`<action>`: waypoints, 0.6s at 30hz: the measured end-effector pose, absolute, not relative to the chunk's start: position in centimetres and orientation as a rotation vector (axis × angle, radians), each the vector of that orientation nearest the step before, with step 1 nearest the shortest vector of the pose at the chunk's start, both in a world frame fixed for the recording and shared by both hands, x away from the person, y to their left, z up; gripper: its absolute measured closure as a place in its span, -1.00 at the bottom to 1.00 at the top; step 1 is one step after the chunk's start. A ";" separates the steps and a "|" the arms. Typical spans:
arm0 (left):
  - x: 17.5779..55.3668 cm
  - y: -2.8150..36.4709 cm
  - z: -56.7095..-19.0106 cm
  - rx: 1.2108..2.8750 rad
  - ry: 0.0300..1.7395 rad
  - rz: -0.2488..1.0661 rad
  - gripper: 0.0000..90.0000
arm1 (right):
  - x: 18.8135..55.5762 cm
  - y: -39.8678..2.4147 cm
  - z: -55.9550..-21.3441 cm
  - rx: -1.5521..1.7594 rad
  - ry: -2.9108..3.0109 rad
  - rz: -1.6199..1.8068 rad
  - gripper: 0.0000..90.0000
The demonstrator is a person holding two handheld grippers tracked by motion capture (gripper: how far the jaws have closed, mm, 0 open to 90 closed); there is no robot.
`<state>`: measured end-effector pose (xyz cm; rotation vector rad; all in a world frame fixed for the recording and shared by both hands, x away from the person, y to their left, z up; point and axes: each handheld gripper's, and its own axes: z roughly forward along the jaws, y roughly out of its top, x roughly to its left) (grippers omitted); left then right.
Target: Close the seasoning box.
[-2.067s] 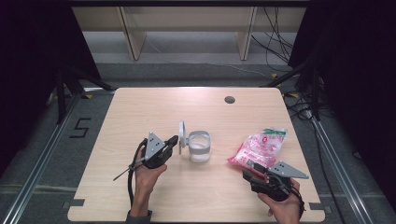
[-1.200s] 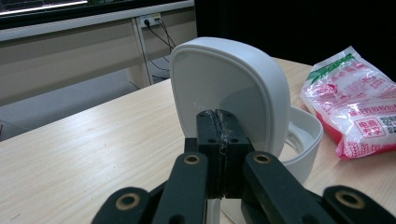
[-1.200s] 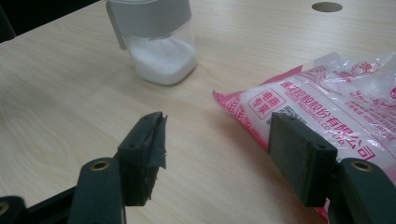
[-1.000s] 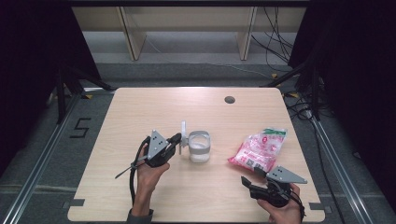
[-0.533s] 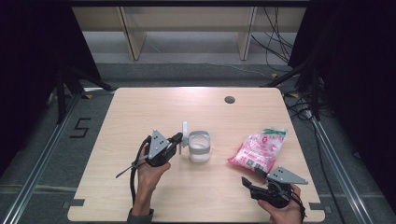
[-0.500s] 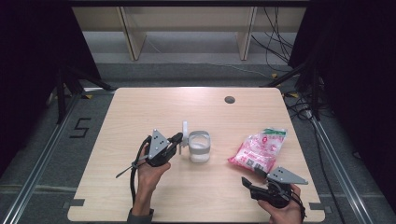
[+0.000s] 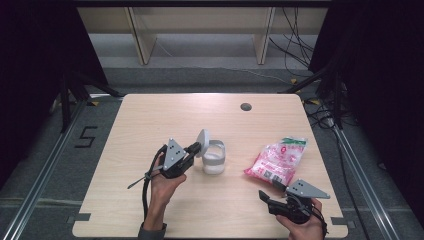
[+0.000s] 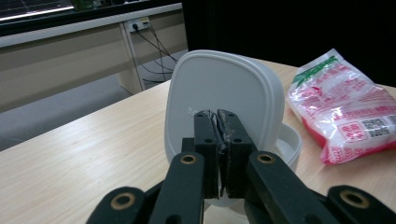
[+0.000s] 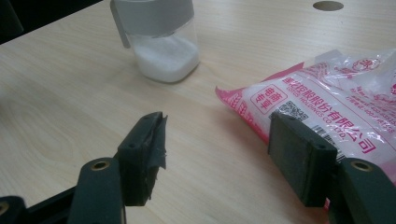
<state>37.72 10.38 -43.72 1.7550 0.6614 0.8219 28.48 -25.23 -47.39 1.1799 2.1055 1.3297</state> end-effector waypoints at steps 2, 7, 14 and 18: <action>37.7 10.1 -43.7 1.768 0.651 0.814 0.88 | 28.5 -25.2 -47.4 1.186 2.103 1.337 -0.17; 37.4 9.3 -43.6 1.778 0.648 0.771 0.49 | 28.4 -25.3 -47.4 1.189 2.107 1.343 -0.17; 36.6 8.2 -43.4 1.806 0.655 0.720 -0.12 | 28.5 -25.3 -47.5 1.183 2.109 1.337 -0.17; 36.0 7.7 -43.3 1.782 0.668 0.686 -0.15 | 28.2 -25.1 -47.4 1.231 2.098 1.348 -0.17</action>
